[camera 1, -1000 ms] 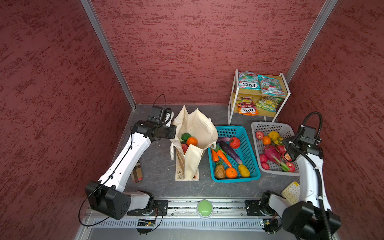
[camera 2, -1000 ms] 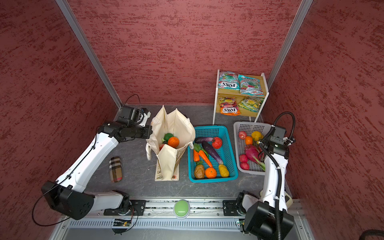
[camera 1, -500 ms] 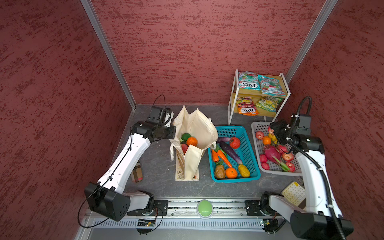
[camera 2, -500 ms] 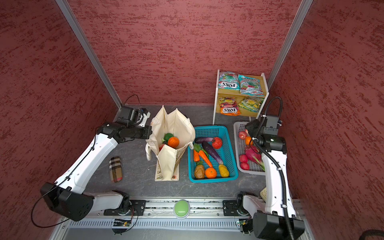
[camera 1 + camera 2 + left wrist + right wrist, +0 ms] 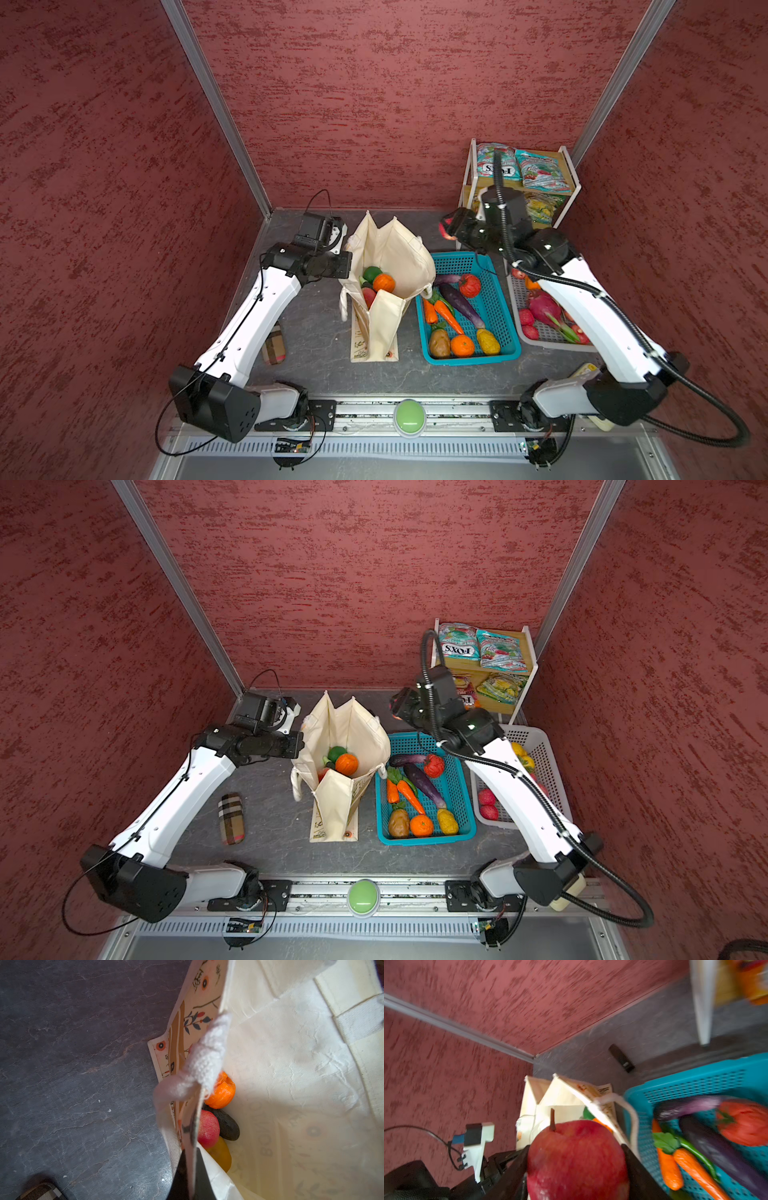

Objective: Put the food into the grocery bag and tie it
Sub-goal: 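Lift the red apple with the right gripper and carry it into the bag, then lower the apple into the bag and open the right gripper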

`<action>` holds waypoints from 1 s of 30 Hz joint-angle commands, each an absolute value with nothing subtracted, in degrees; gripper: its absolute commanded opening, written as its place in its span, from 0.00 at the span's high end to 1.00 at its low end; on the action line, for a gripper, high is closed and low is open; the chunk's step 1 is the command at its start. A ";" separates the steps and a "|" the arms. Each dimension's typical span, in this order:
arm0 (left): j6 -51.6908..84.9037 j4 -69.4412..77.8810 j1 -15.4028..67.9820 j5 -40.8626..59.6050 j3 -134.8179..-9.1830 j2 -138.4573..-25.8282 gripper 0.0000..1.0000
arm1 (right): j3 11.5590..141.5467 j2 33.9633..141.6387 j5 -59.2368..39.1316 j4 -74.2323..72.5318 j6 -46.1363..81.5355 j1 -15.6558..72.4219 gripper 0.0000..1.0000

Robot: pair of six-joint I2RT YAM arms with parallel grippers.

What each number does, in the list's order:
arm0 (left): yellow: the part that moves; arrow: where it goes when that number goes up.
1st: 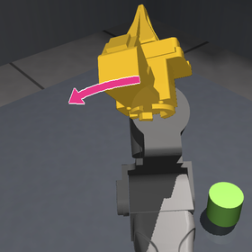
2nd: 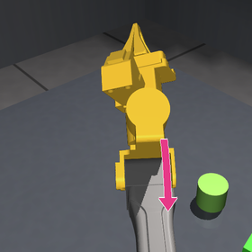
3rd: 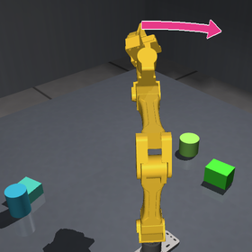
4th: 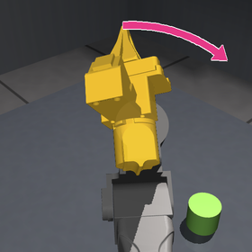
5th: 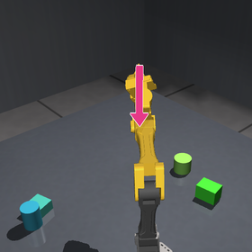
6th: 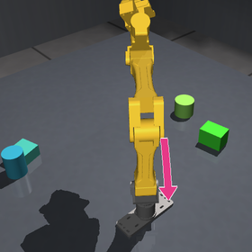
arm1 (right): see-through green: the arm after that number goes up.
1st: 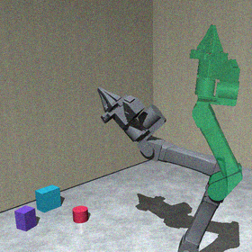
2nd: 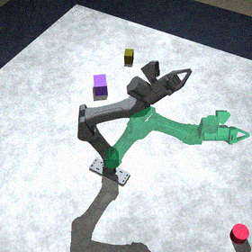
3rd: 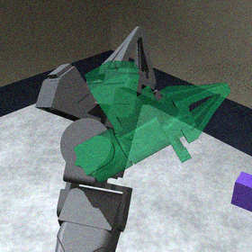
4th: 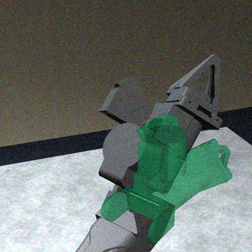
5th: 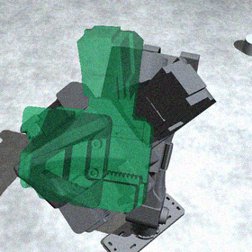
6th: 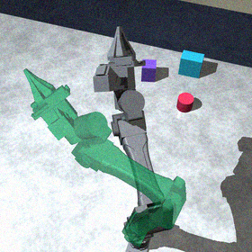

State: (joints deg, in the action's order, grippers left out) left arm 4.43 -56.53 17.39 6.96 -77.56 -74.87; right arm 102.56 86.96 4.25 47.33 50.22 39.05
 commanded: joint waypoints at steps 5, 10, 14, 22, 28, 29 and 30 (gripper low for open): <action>4.09 -57.86 18.10 7.49 -76.77 -74.20 1.00 | 109.86 100.70 5.52 46.22 48.03 46.95 0.61; 4.10 -57.64 18.11 7.73 -76.64 -74.09 1.00 | 109.89 106.15 3.78 45.79 47.53 48.59 0.61; 3.99 -57.56 18.10 7.91 -76.69 -74.33 1.00 | 109.27 108.75 3.57 45.88 47.10 49.30 0.60; 3.98 -57.47 18.11 7.89 -76.64 -74.44 1.00 | 108.80 112.54 3.15 46.14 46.49 50.61 0.59; 4.00 -57.23 18.10 8.19 -76.64 -74.44 1.00 | 108.55 115.13 3.43 46.14 46.15 51.39 0.58; 3.98 -57.37 18.09 8.27 -76.64 -74.44 1.00 | 108.65 115.66 3.47 46.31 46.01 51.57 0.58; 3.99 -57.35 18.06 8.22 -76.64 -74.44 1.00 | 108.63 116.13 3.49 46.40 45.76 51.72 0.58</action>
